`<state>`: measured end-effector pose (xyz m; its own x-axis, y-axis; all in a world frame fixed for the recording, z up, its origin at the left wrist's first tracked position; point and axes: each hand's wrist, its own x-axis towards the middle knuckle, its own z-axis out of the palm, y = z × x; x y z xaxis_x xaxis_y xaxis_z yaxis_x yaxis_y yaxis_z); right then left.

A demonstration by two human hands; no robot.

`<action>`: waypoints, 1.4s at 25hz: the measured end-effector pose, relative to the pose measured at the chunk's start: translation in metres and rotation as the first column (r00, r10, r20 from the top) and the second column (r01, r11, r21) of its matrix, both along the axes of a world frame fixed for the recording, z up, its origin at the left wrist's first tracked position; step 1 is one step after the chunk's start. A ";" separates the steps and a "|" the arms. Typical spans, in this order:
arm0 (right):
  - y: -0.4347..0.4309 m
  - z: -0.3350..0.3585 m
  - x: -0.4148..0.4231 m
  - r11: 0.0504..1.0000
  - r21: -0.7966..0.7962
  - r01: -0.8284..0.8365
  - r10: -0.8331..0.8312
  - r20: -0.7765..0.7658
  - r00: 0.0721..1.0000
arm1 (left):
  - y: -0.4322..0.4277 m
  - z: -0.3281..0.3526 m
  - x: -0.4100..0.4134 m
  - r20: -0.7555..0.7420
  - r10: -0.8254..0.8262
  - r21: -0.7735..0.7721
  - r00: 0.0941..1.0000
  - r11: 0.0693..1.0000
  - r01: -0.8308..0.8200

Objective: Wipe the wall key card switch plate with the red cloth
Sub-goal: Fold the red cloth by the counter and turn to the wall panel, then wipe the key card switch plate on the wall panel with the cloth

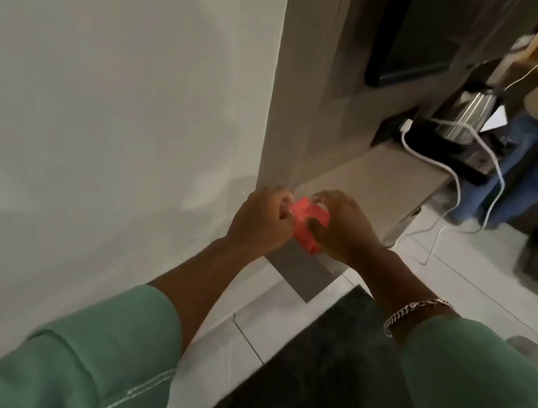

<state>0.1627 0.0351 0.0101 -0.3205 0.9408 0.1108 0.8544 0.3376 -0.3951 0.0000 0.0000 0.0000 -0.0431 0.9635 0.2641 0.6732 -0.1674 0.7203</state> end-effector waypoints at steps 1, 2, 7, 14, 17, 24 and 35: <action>0.010 -0.015 0.002 1.000 -0.018 -0.008 0.009 0.026 1.000 | 0.010 -0.017 0.005 0.044 0.021 -0.051 0.999 0.999 -0.019; 0.018 -0.028 0.004 1.000 -0.013 -0.006 0.007 0.053 0.999 | 0.019 -0.031 0.011 0.092 0.063 -0.121 0.994 0.991 -0.052; 0.058 -0.088 0.013 0.997 -0.073 0.014 -0.007 0.090 0.996 | 0.056 -0.089 0.036 0.456 0.354 -0.544 0.817 0.837 -0.059; 0.061 -0.108 0.014 0.999 -0.015 -0.036 0.036 -0.028 0.999 | 0.071 -0.109 0.054 0.629 0.587 -0.597 0.510 0.785 -0.168; 0.047 -0.108 0.015 0.998 0.003 -0.058 0.058 -0.049 0.997 | 0.060 -0.097 0.057 0.690 0.582 -0.568 0.431 0.804 -0.176; -0.009 -0.063 -0.023 0.969 0.159 -0.189 0.209 -0.120 0.971 | 0.010 -0.033 0.012 0.741 0.391 -0.398 0.546 0.911 -0.112; -0.123 0.077 -0.171 0.796 0.582 -0.167 0.367 -0.244 0.898 | -0.139 0.142 -0.127 0.456 0.181 0.122 0.871 0.957 -0.263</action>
